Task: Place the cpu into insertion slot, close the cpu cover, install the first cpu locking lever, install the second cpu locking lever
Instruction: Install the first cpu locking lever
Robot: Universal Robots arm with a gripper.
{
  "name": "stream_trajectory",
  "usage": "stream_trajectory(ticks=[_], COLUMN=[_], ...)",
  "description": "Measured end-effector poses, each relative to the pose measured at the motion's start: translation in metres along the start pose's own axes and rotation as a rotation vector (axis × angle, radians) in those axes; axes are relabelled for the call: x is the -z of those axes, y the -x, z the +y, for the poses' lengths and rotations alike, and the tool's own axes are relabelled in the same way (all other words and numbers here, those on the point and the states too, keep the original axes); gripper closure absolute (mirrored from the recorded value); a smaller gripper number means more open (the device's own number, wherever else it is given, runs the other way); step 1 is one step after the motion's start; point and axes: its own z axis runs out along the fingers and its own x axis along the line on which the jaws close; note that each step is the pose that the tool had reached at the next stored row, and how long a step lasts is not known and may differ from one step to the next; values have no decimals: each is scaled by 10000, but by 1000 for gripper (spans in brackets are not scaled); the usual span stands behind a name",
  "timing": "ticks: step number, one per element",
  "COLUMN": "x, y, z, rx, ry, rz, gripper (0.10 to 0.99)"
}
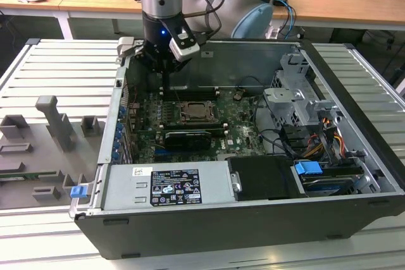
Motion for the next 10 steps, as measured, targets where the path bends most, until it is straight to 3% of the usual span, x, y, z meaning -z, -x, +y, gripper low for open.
stream_trajectory(ticks=[5, 10], x=[-1, -3], y=[4, 68], z=[17, 16], rx=[1, 0], ry=[-46, -64], rz=[1, 1], gripper=[980, 980])
